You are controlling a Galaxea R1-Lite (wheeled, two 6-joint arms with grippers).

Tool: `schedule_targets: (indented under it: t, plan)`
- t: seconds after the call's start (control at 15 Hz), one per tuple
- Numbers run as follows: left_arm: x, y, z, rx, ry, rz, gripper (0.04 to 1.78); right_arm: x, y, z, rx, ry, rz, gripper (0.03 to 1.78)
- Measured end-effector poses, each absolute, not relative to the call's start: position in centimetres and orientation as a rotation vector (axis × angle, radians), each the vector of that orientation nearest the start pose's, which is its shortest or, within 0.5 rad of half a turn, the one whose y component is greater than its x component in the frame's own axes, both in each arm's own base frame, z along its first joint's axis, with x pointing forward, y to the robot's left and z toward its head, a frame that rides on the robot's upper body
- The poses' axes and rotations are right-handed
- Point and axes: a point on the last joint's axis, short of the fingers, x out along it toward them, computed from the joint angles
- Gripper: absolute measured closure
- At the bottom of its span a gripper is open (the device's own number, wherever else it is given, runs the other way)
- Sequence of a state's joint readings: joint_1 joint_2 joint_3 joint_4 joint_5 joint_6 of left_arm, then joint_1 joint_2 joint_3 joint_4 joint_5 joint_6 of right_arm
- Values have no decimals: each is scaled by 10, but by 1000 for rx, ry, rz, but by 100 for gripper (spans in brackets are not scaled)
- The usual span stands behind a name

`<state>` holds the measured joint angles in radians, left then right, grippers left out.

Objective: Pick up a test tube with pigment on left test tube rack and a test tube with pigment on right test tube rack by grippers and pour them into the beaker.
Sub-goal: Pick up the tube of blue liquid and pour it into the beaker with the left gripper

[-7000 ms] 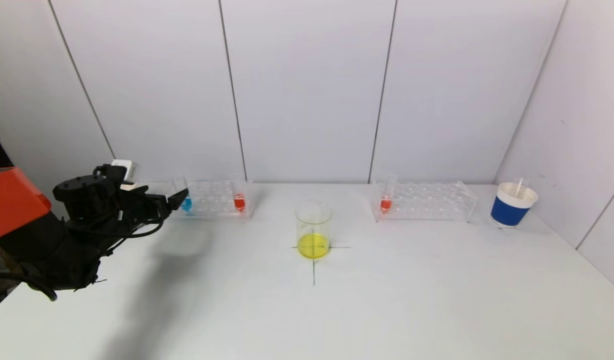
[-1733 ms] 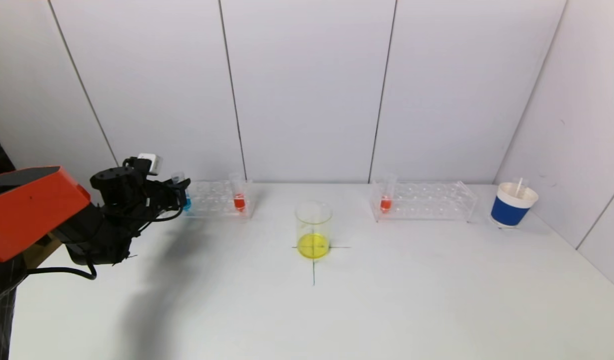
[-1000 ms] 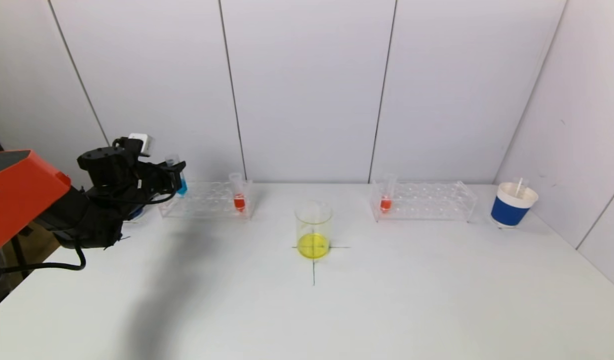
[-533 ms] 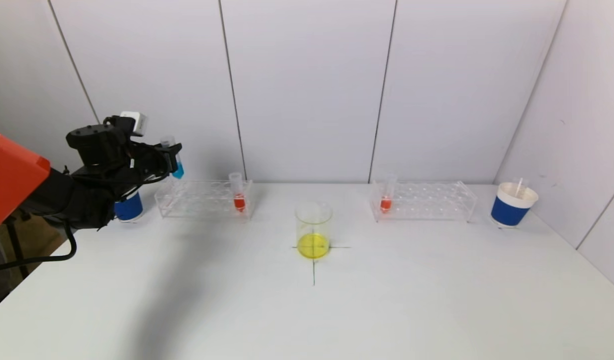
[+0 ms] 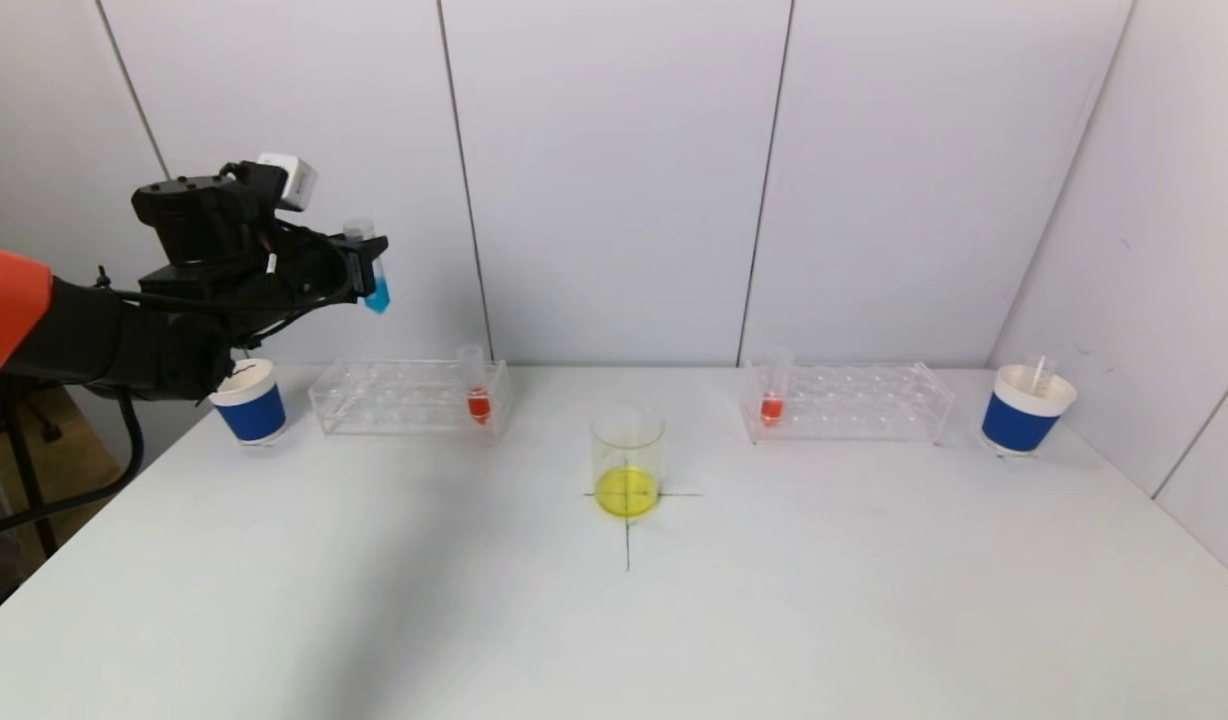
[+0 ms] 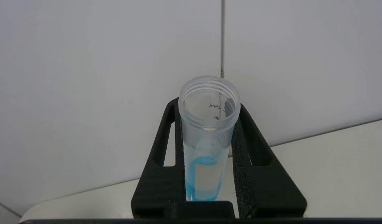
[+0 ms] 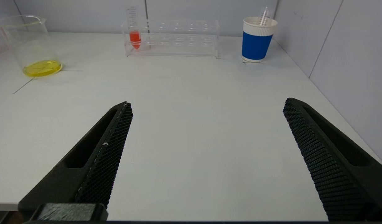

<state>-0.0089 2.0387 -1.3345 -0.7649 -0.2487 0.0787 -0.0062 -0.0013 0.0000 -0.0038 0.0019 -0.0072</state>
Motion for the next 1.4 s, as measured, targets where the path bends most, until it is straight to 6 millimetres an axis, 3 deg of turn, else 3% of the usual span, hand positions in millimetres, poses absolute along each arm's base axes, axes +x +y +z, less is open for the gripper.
schedule_targets:
  t: [0.33, 0.53, 1.0, 1.4]
  plan:
    - [401, -54, 258, 114, -99, -364, 138, -23, 0, 76, -7, -6, -4, 5]
    - [390, -78, 270, 136, -124, -427, 138, -23, 0, 76, -7, -6, -4, 5]
    - [366, -144, 277, 138, -147, -596, 138, -23, 0, 76, -7, -6, -4, 5]
    - [358, -170, 265, 196, -143, -692, 138, -23, 0, 76, -7, -6, -4, 5]
